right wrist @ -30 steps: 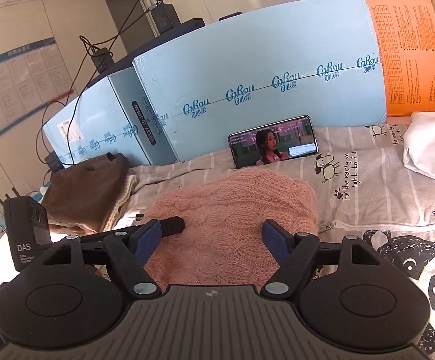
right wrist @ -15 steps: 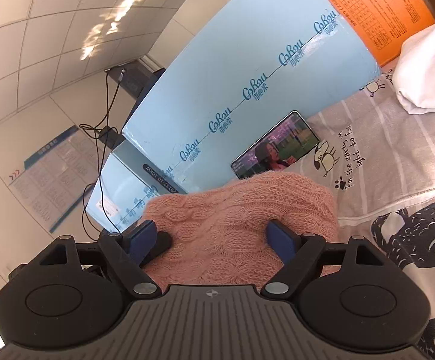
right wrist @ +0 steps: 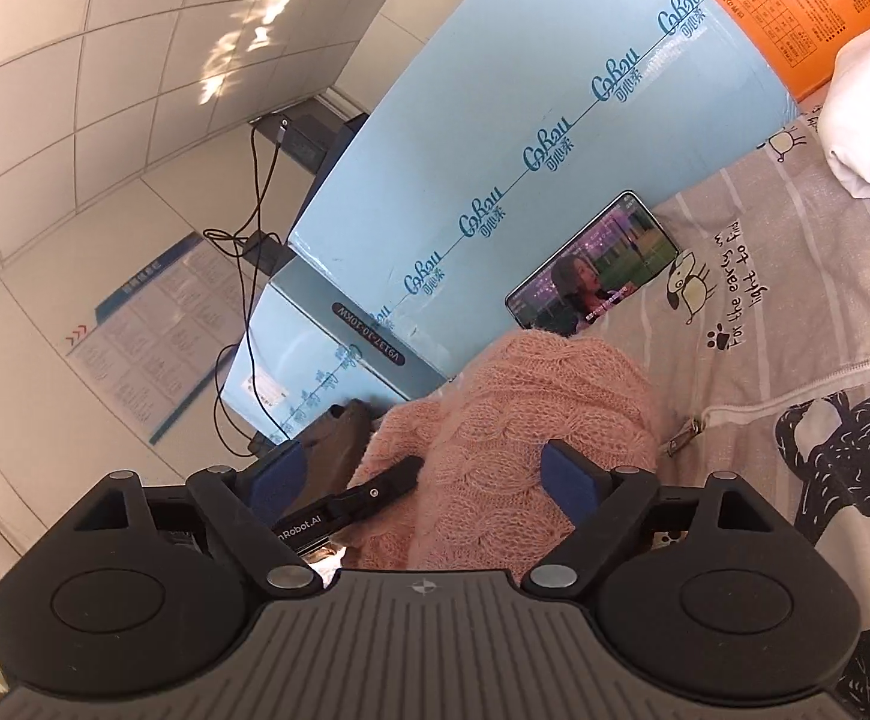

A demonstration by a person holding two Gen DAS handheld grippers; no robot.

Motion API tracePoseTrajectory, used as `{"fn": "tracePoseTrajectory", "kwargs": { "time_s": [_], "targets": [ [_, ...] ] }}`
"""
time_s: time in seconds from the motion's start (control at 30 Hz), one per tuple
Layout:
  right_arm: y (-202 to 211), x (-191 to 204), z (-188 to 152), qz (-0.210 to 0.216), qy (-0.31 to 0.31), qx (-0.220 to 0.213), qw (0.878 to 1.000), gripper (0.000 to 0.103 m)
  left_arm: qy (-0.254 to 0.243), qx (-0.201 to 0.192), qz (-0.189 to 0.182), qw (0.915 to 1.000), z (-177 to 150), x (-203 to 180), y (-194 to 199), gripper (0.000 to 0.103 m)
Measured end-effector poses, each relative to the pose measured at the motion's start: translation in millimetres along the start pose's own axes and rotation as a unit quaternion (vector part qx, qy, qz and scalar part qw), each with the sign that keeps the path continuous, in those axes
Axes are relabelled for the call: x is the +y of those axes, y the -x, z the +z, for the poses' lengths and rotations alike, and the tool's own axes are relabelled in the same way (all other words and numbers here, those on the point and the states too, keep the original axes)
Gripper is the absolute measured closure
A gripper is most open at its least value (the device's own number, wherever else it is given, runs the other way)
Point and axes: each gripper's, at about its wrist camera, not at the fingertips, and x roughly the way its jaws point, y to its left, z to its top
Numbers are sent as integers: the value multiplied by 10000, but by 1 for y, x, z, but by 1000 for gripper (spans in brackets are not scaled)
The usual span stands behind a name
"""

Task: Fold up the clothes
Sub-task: 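Grasp the folded sweater end with the left gripper and roll it over, then grasp the rolled pink sweater with both grippers from opposite sides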

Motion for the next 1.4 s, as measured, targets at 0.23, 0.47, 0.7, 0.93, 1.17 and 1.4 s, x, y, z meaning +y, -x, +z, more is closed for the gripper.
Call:
{"fn": "tracePoseTrajectory", "kwargs": {
  "time_s": [0.23,0.47,0.7,0.93,1.17,1.4],
  "targets": [
    [-10,-10,-3,-277,-123,79,9995,14,26,26,14,10000,-8,1,-8,74],
    [-8,-17,-5,-295,-244,-139,9992,12,429,-78,210,9988,-5,10,1,27],
    [-1,-9,-3,409,-114,-372,9984,11,601,34,263,9978,-6,14,-3,22],
    [-13,-13,-4,-53,-166,-99,9998,5,570,179,241,9979,-10,13,-8,16],
    [-16,-27,-3,-455,-497,-105,9977,3,809,-183,101,9965,-8,18,1,15],
    [-18,-33,-3,-750,-586,-88,9954,3,217,37,827,9963,-12,9,-11,15]
  ]
}}
